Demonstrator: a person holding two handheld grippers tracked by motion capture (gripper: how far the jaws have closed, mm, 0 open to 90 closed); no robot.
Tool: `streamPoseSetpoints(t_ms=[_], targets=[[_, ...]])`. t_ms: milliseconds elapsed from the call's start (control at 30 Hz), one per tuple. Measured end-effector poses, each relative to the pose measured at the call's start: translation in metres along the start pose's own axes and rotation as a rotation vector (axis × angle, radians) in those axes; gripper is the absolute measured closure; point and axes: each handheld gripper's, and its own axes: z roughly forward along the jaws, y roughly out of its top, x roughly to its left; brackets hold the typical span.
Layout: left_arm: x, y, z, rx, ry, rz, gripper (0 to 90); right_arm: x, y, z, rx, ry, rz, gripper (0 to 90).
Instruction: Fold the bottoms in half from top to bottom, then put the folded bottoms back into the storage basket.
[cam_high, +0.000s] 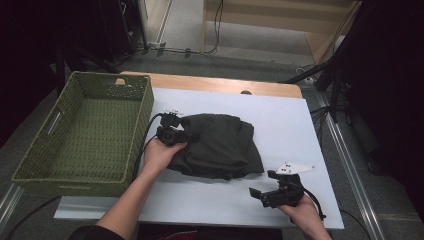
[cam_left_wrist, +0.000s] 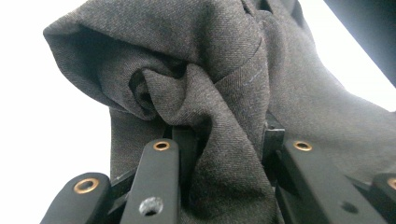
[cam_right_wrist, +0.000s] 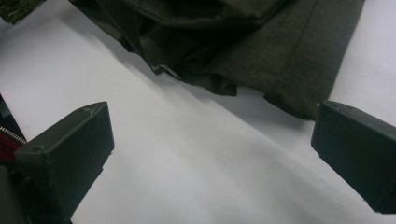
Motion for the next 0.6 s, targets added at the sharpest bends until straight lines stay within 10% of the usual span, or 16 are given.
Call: streamPoseSetpoints(t_ms=[600], targets=[[-0.042, 0.051, -0.024, 0.081, 0.006, 0.069, 70.4, -0.002, 0.001, -0.003, -0.028, 0.008, 0.013, 0.0]])
